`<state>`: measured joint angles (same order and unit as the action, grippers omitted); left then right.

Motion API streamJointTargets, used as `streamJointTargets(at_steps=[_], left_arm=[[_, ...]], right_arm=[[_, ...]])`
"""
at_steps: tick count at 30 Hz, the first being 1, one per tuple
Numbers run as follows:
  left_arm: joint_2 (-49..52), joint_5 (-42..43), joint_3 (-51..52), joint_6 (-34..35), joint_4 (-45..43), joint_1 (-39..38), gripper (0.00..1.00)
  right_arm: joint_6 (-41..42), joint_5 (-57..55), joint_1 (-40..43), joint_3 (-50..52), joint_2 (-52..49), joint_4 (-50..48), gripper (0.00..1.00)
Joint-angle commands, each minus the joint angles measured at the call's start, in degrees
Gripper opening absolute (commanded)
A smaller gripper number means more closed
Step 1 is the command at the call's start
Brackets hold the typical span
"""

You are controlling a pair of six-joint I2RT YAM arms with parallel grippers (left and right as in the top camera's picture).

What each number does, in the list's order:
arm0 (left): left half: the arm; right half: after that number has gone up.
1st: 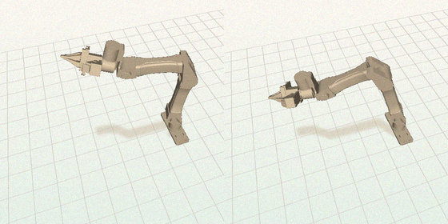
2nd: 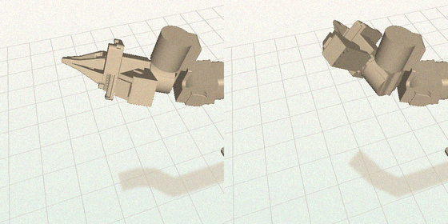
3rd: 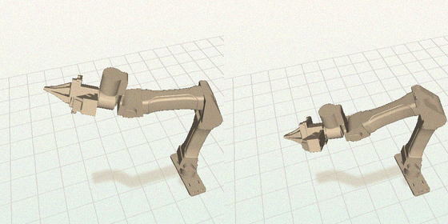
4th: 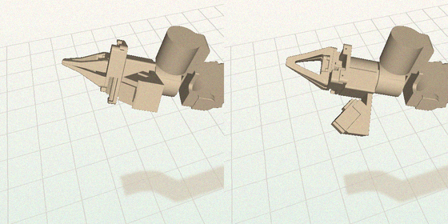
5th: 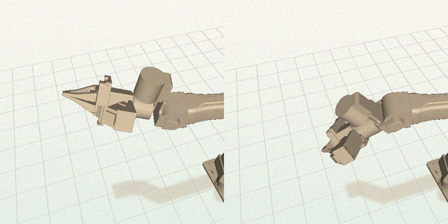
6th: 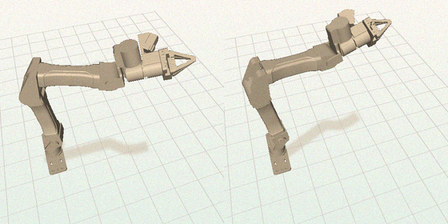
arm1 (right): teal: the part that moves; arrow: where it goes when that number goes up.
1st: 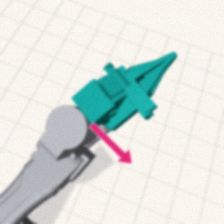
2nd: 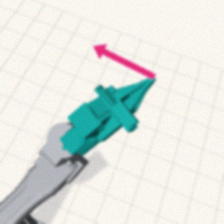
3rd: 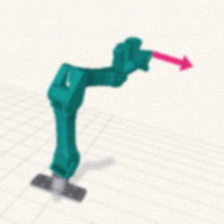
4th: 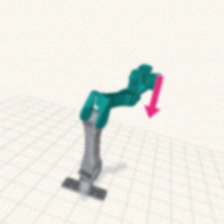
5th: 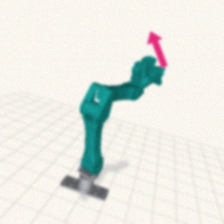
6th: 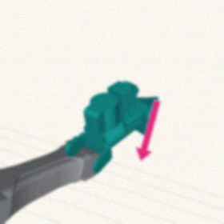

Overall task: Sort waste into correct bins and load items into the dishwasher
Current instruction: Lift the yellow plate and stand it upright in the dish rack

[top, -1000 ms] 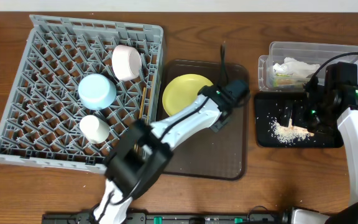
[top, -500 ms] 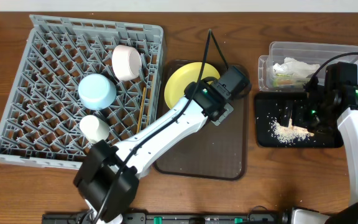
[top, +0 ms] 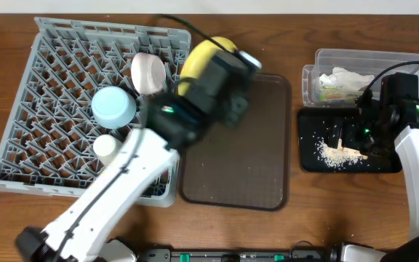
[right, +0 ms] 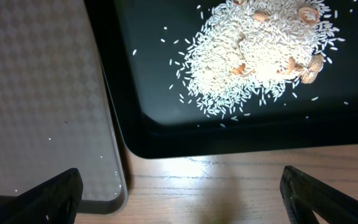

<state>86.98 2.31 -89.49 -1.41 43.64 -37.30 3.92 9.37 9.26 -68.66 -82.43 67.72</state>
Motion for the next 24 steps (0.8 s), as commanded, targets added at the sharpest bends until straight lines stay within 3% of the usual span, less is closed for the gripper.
streamJointTargets(at_steps=[1,6,12,24], left_arm=[[-1.1,16.9,-0.1,3.1,0.0,8.3,0.06],[-0.1,34.3,-0.1,3.2,0.0,19.1,0.06],[2.2,49.3,-0.1,3.4,-0.6,29.3,0.06],[11.4,54.2,0.0,5.2,-0.8,36.8,0.06]], right_arm=[[0.7,0.1,0.3,-1.1,0.8,0.2,0.99],[0.7,0.1,0.3,-1.1,0.8,0.3,0.99],[0.7,0.1,0.3,-1.1,0.8,0.3,0.99],[0.7,0.1,0.3,-1.1,0.8,0.8,0.99]])
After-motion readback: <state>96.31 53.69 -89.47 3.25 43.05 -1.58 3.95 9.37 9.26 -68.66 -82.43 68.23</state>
